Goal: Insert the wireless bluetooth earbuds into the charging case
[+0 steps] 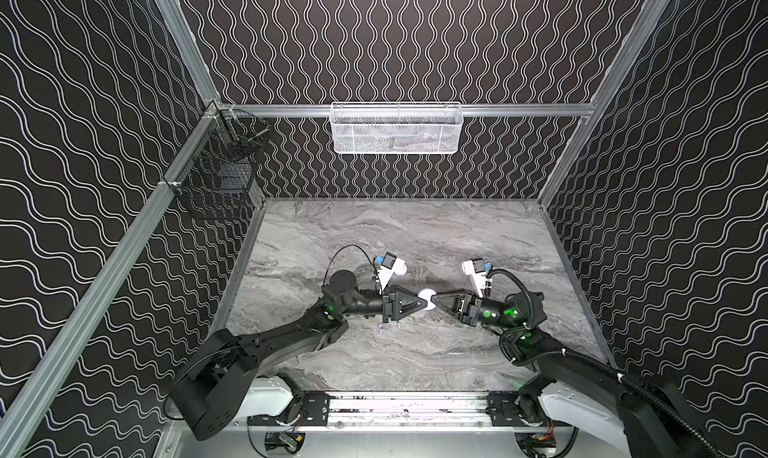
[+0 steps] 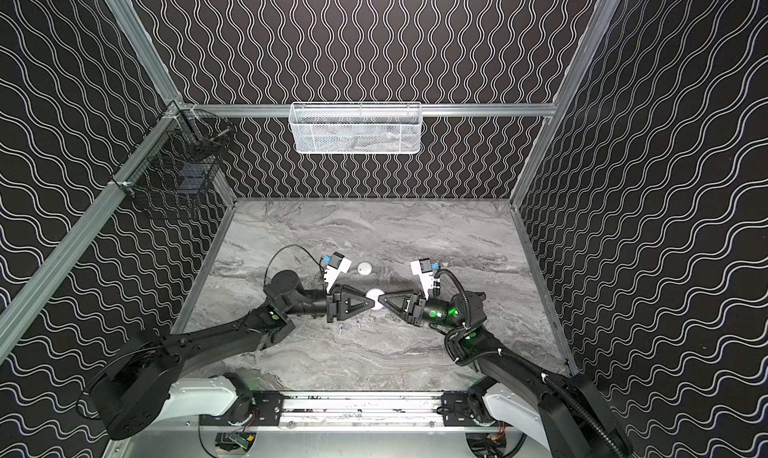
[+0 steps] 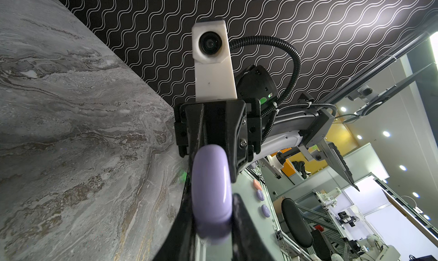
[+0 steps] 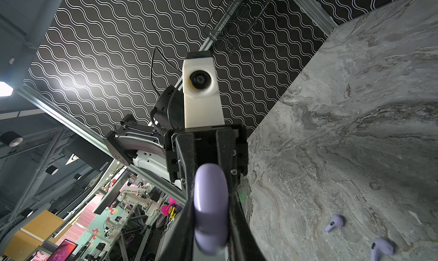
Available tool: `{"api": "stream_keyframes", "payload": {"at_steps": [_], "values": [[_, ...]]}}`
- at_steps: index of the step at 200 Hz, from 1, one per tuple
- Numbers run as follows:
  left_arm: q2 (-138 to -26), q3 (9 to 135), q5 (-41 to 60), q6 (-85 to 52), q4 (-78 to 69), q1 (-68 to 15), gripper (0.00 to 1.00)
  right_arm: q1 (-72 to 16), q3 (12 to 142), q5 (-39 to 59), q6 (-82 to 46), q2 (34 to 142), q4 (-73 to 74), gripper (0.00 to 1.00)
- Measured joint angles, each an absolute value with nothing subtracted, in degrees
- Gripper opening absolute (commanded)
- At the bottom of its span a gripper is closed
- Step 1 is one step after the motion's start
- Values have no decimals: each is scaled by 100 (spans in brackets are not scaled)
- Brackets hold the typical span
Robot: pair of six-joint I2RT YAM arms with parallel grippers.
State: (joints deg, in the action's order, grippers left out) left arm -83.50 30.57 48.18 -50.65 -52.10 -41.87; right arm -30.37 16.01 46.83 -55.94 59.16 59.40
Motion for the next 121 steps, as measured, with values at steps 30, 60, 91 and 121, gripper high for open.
{"api": "stream_keyframes", "payload": {"at_steps": [30,60,91,121], "values": [[-8409,3039,4853,-5092,-5424,-4206,9,-3065,1636,4711,-5612,5898,5835,45],[-8296,3059,4864,-4976,-5339,-4217,9,-3061,1660,4707,-5586,5782,5581,53],[-8082,3138,4849,-4668,-4980,-4217,9,-3059,1719,4689,-5450,5533,5231,55],[-7876,3190,4727,-4237,-4418,-4206,8,-3059,1920,4552,-5129,5137,4486,56]]}}
